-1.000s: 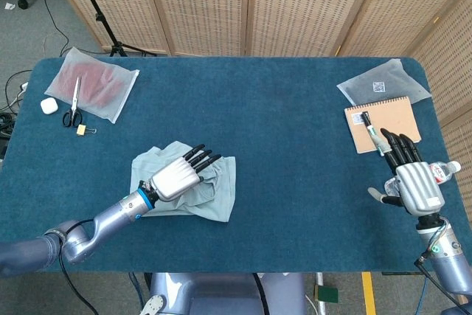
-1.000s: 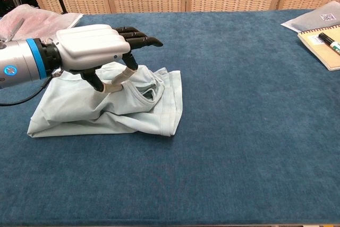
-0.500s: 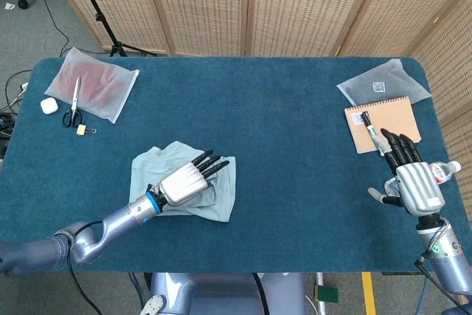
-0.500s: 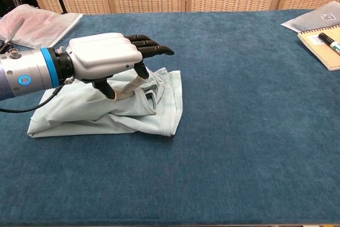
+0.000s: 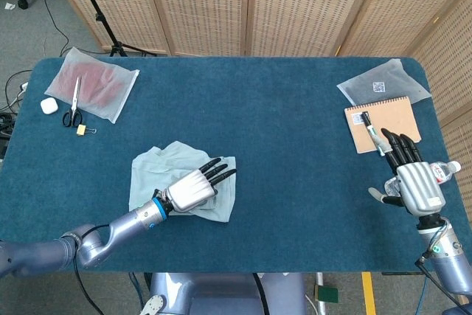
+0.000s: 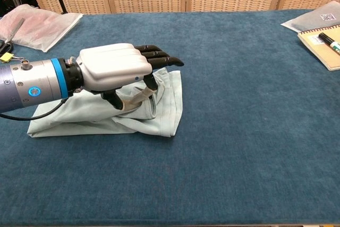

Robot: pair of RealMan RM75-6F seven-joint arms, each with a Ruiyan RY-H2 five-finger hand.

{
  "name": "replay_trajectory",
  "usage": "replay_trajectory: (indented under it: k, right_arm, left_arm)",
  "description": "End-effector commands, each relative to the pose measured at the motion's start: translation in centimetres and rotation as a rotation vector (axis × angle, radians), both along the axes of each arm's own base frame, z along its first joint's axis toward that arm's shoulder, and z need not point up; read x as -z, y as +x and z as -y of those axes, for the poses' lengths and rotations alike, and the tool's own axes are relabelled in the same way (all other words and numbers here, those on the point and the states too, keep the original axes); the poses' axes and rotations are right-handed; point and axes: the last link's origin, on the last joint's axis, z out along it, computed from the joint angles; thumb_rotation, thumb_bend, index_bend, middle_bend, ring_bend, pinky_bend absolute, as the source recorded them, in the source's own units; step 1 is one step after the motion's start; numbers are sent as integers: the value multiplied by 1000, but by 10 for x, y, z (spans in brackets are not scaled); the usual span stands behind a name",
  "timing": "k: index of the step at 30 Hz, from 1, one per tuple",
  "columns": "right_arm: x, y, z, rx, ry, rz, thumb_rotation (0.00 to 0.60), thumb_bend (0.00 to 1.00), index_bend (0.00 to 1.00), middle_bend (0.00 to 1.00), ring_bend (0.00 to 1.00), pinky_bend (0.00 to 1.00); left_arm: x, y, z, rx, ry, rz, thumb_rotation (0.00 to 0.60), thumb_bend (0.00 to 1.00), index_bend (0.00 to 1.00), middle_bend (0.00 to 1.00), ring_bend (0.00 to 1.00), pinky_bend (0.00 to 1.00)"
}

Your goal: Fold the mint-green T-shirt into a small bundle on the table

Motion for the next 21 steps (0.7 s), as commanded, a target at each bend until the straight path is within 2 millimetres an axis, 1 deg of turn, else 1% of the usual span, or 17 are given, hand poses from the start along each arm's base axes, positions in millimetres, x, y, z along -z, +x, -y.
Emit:
replay_trajectory:
  k: [1,11,17,21]
  right_arm:
    - [0,0,0,0,-1,1,600,0,0,0,0,42]
    - [0,0,0,0,2,0,600,0,0,0,0,42]
    - [-1,-1,0,1,1,0,600,0,0,0,0,42]
    - [-1,-1,0,1,0,1,600,0,0,0,0,42]
  left_arm:
    - [3,-1,2,4,-5,-9,600,423,736,0,0,0]
    - [11,-3,7,30,-11,-23,600,417,737,0,0,0]
    - [24,-6,8,28,-20,-27,600,416,736,0,0,0]
    - [29,-7,8,29,-22,-22,600,416,736,0,0,0]
